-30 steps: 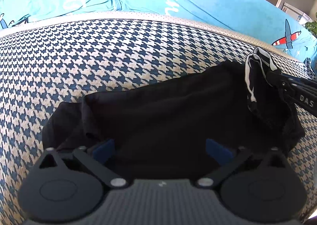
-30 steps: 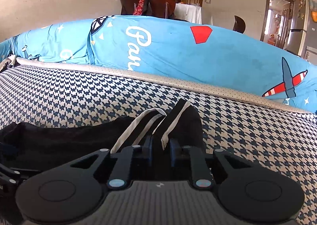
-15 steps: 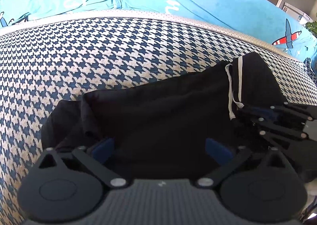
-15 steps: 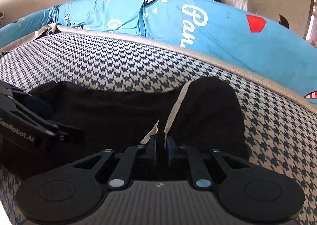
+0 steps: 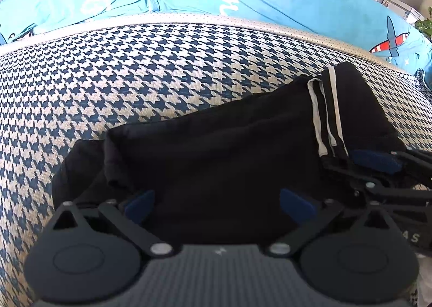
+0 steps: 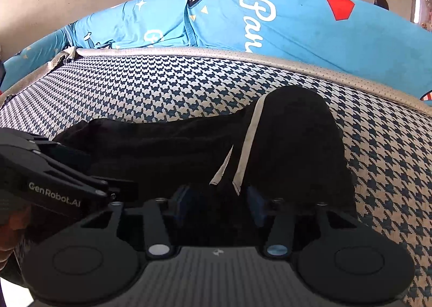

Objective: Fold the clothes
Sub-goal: 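Pull the striped edge across the bundle with the right gripper and release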

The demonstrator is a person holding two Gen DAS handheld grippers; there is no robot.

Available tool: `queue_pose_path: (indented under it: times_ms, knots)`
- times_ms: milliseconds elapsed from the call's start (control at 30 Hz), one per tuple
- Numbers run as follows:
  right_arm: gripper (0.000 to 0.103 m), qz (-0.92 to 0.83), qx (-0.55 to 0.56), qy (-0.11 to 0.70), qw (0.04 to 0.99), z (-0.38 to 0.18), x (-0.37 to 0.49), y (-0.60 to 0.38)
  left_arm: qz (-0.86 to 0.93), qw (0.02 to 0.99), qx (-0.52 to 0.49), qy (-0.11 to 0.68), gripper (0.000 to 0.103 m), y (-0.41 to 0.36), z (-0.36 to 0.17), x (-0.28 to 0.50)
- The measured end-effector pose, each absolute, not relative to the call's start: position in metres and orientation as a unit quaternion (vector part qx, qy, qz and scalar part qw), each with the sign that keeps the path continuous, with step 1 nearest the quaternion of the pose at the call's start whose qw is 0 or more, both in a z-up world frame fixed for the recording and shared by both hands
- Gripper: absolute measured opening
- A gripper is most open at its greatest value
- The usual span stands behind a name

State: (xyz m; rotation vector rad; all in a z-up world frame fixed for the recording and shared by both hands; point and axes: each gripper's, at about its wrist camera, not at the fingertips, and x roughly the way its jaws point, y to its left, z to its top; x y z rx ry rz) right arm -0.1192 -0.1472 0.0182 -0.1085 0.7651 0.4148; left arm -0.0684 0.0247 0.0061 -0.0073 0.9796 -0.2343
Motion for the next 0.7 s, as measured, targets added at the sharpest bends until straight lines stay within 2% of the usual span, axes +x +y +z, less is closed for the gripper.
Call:
queue_pose_path:
  times_ms: [333,700]
  knots:
    - [0.049,0.192,-0.020,0.352,0.916,0.036,-0.161,-0.155,-0.108,0.883,-0.003,0.458,0.103,0.035,0.017,-0.082]
    - [0.052,0.060,0.000,0.287,0.956,0.054,-0.171,-0.175,-0.094,0.888,0.016,0.450,0.103,0.036,0.009,-0.080]
